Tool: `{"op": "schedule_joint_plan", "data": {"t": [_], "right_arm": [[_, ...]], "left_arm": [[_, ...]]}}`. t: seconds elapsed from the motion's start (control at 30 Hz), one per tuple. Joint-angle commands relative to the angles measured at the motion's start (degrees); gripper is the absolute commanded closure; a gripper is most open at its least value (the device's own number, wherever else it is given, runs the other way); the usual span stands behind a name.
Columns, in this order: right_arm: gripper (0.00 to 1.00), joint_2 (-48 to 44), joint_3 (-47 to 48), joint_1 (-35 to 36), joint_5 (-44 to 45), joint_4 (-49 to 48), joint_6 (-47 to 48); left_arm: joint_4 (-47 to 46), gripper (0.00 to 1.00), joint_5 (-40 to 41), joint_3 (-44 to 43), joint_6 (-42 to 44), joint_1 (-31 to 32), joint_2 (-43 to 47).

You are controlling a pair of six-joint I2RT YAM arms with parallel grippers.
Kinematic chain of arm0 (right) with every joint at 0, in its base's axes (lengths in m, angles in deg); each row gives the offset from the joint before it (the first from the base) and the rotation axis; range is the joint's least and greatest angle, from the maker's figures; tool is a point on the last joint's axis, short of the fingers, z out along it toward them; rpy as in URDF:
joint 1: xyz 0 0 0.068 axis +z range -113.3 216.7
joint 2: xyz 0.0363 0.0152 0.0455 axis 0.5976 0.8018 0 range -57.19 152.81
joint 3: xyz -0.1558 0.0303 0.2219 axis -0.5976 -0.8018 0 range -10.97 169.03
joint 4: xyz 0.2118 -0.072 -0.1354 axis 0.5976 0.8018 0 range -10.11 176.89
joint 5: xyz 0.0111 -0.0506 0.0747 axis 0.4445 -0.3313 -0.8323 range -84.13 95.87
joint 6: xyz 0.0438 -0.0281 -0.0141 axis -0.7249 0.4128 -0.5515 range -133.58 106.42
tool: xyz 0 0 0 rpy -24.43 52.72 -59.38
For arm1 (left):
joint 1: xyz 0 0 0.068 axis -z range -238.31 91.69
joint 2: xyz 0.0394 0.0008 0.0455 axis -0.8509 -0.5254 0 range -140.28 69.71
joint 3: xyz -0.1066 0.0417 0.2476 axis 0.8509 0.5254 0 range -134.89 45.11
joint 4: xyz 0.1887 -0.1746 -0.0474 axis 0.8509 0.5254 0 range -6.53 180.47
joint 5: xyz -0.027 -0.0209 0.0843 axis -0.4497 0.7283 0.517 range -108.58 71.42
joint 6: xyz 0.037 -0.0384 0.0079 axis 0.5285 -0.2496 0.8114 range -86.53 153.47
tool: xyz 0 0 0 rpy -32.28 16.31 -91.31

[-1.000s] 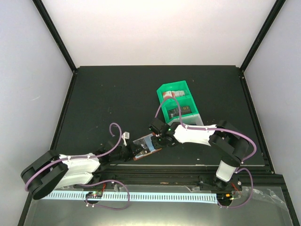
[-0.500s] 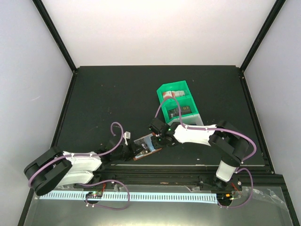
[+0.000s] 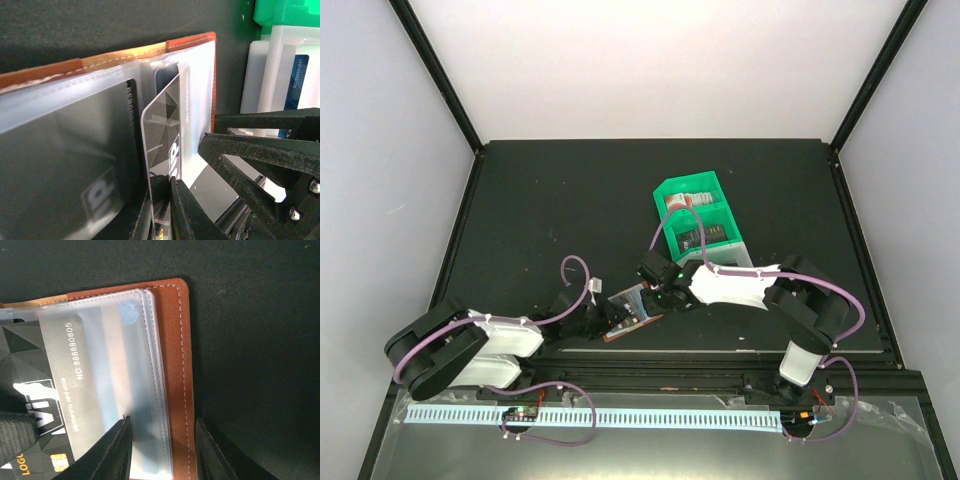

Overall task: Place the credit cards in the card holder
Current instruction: Insert the credit card into the card holder.

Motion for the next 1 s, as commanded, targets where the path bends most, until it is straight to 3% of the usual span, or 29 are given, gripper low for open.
{"op": "schedule_joint_plan", "data": {"t": [0.0, 0.23, 0.37, 0.53, 0.7, 0.97], "right_arm": [[0.64, 1.3, -1.5, 0.5, -1.7, -2.2, -1.6], [0.64, 0.7, -1.9, 0.4, -1.7, -2.7, -1.8], [0.64, 0.2, -2.2, 0.5, -1.4, -2.5, -1.9], [0.63, -1.0, -2.2, 0.5, 0.3, -1.4, -1.7], [0.62, -2.5, -2.4, 0.5, 3.5, -0.4, -2.4], [0.62, -3.0, -2.5, 0.4, 1.7, -1.1, -1.4]], "left_arm": [[0.6, 0.88, -0.8, -1.4, 2.2, 0.4, -2.9], [3.8, 0.79, 0.1, -1.7, 3.7, 0.5, -1.2], [6.6, 0.69, -0.4, -2.5, 4.6, 0.5, 1.9], [17.5, 0.51, 0.4, -4.1, 7.6, 0.6, 7.3], [26.7, 0.40, 2.1, -6.0, 11.3, 0.4, 10.9], [31.4, 0.36, 1.9, -7.0, 12.0, 0.4, 12.1]]}}
